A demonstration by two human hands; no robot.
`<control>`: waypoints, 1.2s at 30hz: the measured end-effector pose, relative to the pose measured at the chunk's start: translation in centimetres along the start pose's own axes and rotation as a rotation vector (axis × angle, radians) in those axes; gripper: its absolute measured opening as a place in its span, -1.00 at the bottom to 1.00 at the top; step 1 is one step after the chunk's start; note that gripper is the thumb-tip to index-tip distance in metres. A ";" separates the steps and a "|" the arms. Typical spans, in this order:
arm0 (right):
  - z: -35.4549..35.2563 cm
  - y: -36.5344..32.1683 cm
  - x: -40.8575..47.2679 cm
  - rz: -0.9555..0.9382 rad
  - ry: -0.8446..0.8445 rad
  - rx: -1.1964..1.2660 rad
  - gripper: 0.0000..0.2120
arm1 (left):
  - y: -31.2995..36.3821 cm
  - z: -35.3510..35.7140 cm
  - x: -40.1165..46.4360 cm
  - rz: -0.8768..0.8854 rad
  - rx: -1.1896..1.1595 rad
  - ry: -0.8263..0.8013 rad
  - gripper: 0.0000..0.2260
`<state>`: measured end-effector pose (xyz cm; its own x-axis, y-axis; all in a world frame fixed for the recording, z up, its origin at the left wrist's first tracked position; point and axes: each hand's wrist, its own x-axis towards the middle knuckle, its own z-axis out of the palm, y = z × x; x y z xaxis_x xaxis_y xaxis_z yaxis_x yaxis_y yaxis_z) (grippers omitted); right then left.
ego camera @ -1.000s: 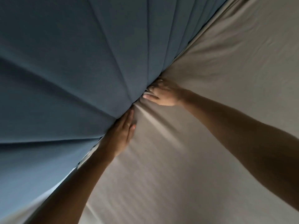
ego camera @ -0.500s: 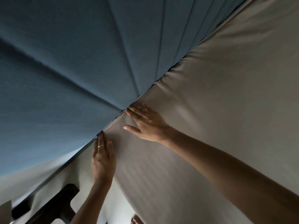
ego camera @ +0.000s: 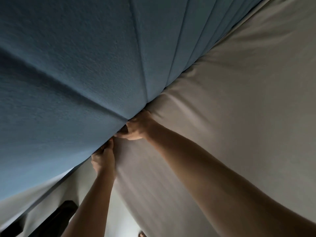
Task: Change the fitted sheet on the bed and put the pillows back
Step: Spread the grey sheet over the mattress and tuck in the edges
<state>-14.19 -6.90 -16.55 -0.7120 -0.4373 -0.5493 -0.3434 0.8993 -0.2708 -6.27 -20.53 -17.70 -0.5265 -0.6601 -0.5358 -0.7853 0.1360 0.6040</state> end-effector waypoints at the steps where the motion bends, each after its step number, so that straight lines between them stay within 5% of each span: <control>1: 0.1 0.3 -0.1 -0.048 0.033 -0.003 -0.31 | 0.0 0.0 0.2 -0.014 -0.027 -0.019 -0.71; 6: 0.2 2.9 -3.3 -0.309 0.128 0.089 -0.56 | 0.4 0.0 1.8 -0.122 -0.098 -0.102 -0.62; 9: 1.0 5.1 -7.9 -0.394 0.391 0.121 -0.58 | 0.6 0.2 2.4 -0.147 -0.041 -0.150 -0.64; 13: 1.7 11.8 -14.6 -0.247 0.440 0.031 -0.66 | 1.0 -0.1 3.0 -0.172 0.039 -0.320 -0.63; 18: 0.6 19.2 -20.3 0.050 0.428 0.000 -0.64 | 1.2 -1.4 -0.1 0.011 0.349 -0.236 -0.60; 23: -0.4 23.3 -22.4 0.228 0.380 -0.058 -0.58 | 3.2 -0.4 -7.9 0.462 0.912 -0.201 -0.48; 28: -2.1 26.6 -21.5 0.368 0.368 -0.043 -0.54 | 8.6 9.1 -15.5 1.328 0.734 -0.635 -0.50; 31: -3.1 29.4 -20.5 0.460 0.348 -0.013 -0.52 | 14.6 17.5 -15.9 1.434 0.790 -0.765 -0.55; 36: -5.8 33.7 -18.3 0.604 0.394 0.060 -0.45 | 22.4 29.5 -15.4 1.527 0.892 -0.725 -0.55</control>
<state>-16.29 31.48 -11.05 -0.9386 0.1801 -0.2942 0.2058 0.9768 -0.0589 -25.38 14.46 -13.28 -0.6618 0.7305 -0.1685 0.6209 0.6600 0.4230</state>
